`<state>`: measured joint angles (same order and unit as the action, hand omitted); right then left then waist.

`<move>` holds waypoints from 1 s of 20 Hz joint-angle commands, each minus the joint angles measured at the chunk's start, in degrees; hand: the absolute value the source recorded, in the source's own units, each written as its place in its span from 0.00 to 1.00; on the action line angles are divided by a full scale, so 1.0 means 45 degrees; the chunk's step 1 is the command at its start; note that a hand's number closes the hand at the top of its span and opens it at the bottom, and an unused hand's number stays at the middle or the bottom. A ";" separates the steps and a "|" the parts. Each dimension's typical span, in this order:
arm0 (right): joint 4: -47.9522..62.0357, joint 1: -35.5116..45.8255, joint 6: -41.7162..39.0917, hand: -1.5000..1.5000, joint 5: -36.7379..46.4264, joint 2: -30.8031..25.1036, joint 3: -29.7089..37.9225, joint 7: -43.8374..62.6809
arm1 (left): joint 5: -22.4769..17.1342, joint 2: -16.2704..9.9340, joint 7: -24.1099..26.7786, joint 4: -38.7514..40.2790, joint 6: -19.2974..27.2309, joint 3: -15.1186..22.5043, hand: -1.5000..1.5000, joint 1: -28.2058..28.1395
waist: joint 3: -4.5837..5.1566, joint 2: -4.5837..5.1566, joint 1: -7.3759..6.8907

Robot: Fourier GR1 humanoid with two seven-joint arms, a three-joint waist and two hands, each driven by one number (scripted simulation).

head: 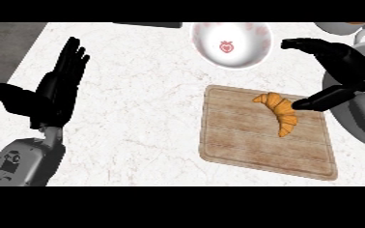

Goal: Pick the croissant from the cutting board and place it in the pot

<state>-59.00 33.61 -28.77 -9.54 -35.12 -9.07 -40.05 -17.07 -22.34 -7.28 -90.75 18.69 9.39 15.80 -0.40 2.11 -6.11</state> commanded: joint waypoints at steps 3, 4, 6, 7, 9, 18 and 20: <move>0.1705 0.1667 -0.2701 0.00 0.1121 -0.1367 -0.0777 -0.2385 | 0.0003 -0.0066 -0.0122 0.0054 -0.0101 -0.0061 0.50 -0.0160 | 0.0030 -0.0078 0.0090; 0.1529 0.1882 -0.2645 0.00 0.1739 -0.1452 -0.1422 -0.2154 | 0.0072 0.0028 -0.0018 0.0312 -0.0041 -0.0071 0.50 -0.0078 | 0.0046 -0.0081 0.0174; 0.1252 0.2311 -0.2873 0.00 0.2429 -0.1847 -0.2269 -0.2002 | -0.0066 0.0031 -0.0250 0.0261 0.0009 -0.0247 0.50 0.0262 | 0.0053 -0.0113 0.0197; 0.0844 0.2425 -0.3285 0.00 0.2681 -0.2418 -0.2652 -0.1928 | -0.0095 -0.0126 -0.0010 0.0449 -0.0198 -0.0369 0.50 -0.0004 | 0.0076 -0.0180 0.0344; 0.0450 0.2648 -0.2679 0.00 0.3854 -0.2336 -0.3801 -0.1901 | 0.0134 0.0119 -0.0175 0.0226 0.0200 -0.0185 0.50 0.0117 | 0.0066 -0.0215 0.0324; 0.0422 0.3221 -0.0790 0.00 0.7287 -0.2349 -0.7211 -0.2926 | 0.0068 -0.0143 -0.0395 -0.0064 0.0027 -0.0537 0.50 -0.0537 | 0.0083 -0.0352 0.0770; 0.0949 0.3153 -0.0556 0.00 0.7473 -0.2155 -0.7395 -0.3178 | 0.0216 0.0036 -0.0480 0.0010 0.0189 -0.0520 0.50 -0.0520 | 0.0084 -0.0382 0.0964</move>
<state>-57.73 47.00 -25.45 20.27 -44.86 -39.06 -46.07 -16.22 -22.44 -8.81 -90.37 19.33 7.51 14.35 -0.05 0.66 -2.84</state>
